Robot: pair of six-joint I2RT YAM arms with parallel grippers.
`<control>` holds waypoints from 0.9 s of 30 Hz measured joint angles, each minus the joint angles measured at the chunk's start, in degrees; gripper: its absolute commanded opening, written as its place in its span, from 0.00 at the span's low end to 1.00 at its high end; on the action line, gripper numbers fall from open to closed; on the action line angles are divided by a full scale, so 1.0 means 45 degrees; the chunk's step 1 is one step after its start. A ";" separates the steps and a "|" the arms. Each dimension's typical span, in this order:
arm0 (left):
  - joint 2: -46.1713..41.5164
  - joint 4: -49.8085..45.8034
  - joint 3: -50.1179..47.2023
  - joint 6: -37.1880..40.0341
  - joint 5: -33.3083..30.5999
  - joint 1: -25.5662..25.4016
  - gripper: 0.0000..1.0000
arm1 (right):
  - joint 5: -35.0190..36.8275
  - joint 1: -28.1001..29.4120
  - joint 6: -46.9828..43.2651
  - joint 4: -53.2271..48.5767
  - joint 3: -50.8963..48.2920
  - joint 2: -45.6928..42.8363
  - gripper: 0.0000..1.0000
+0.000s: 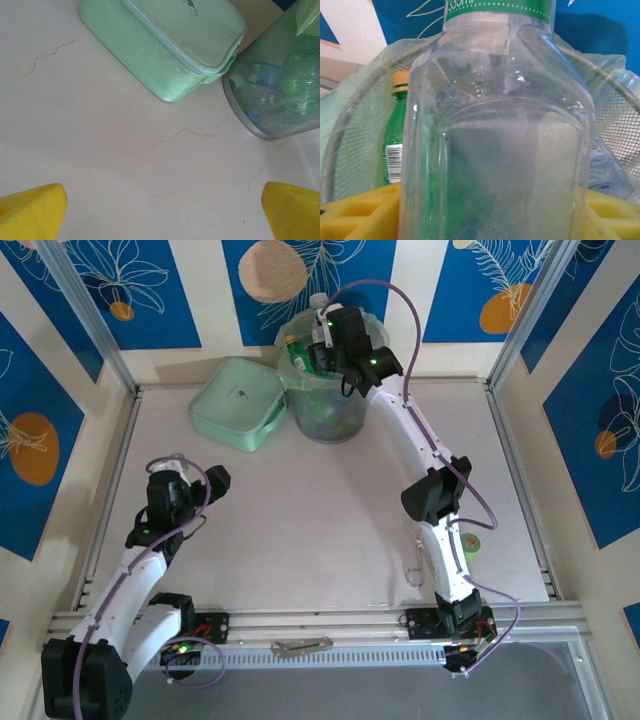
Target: Put the plastic bottles in the bin
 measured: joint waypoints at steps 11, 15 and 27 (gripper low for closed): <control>-0.0194 -0.0209 0.0005 0.0010 0.0029 0.0024 0.99 | 0.0015 0.0112 0.0325 0.0000 0.0029 0.0005 0.92; -0.0185 -0.0209 0.0005 0.0005 0.0029 0.0024 0.99 | 0.0019 0.0112 0.0272 0.0005 0.0112 0.0005 0.92; -0.0175 -0.0350 0.0170 0.0262 -0.0136 0.0029 0.99 | -0.0379 0.0087 0.0316 0.0325 -0.2778 -0.2293 0.99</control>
